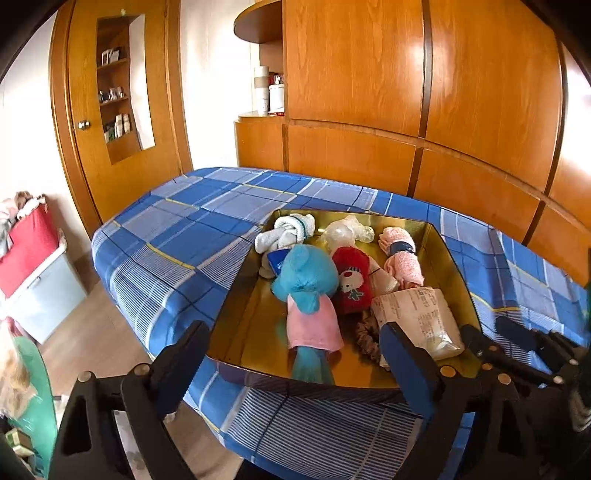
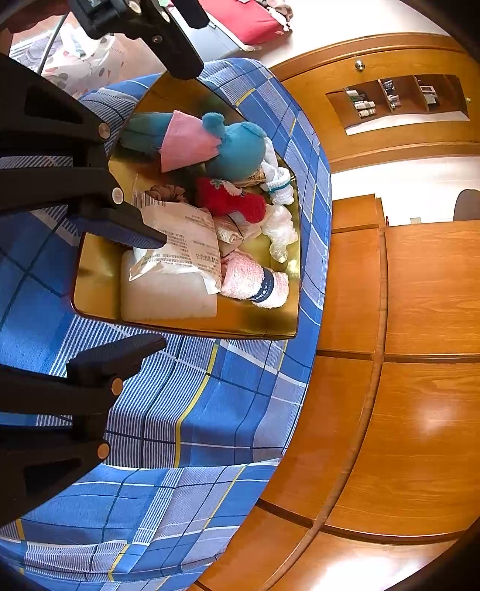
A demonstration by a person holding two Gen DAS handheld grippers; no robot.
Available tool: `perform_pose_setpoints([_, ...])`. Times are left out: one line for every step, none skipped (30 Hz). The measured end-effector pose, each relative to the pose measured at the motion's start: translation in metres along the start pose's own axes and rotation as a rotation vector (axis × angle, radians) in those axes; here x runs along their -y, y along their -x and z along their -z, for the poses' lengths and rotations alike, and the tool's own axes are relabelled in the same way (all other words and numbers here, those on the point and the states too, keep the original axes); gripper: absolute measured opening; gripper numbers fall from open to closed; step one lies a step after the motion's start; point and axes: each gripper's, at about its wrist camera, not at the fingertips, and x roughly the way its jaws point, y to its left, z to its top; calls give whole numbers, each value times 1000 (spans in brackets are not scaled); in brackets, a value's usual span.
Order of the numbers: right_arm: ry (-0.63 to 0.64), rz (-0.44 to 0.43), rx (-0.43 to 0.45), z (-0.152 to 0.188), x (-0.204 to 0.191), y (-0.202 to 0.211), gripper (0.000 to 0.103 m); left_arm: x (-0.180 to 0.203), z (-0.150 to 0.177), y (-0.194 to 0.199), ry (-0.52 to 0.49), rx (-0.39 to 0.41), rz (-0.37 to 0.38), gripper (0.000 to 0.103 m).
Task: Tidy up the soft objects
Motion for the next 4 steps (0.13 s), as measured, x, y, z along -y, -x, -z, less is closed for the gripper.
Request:
perform_pose_setpoints([-5,1,0,-1,2,0,48,0,-1,0,-1,2,-4,94])
perform_pose_setpoints([-23,1,-1,-2,9,0,48,-1,-2,-1,7,-3,2,97])
perform_pose_setpoints([-40,0,-2,-3,16,1,48,-3,-3,-2,15,-10,7,100])
perform_pose_setpoints([-66,2,-5,-5,27,1,48,-4,-4,-5,21,-20,8,103])
